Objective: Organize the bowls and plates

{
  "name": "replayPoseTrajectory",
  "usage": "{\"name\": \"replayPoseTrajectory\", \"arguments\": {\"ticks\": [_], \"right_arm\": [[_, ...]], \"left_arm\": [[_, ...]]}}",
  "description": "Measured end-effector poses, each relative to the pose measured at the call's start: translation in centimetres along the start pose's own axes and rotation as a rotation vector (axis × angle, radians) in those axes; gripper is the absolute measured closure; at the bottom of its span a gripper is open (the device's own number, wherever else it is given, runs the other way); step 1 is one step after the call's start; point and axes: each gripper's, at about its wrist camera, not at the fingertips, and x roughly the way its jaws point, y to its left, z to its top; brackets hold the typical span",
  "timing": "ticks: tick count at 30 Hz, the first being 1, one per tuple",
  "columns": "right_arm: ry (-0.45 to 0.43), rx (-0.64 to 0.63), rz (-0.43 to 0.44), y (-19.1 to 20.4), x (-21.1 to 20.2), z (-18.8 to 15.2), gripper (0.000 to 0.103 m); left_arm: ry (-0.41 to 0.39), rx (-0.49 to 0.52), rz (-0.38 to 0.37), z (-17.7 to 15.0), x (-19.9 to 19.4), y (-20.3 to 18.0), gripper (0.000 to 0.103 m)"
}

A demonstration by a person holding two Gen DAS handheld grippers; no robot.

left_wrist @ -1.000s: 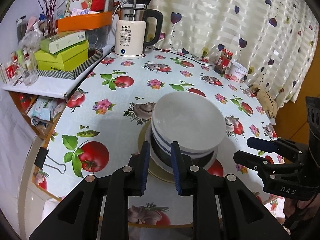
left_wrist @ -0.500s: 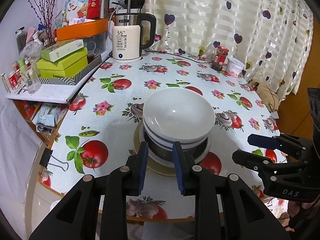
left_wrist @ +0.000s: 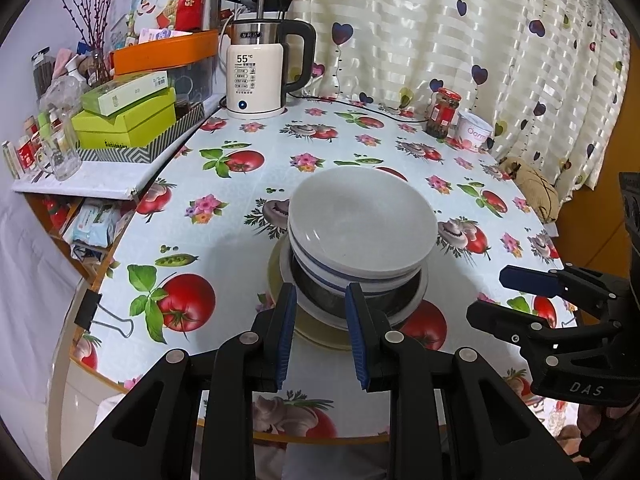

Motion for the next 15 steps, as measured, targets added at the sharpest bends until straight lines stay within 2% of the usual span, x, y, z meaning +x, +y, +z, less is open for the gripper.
{"name": "replayPoseTrajectory", "arguments": {"ticks": [15], "right_arm": [[0.005, -0.001, 0.002, 0.08, 0.09, -0.10, 0.042]], "left_arm": [[-0.003, -0.009, -0.006, 0.06, 0.36, 0.60, 0.077]]}}
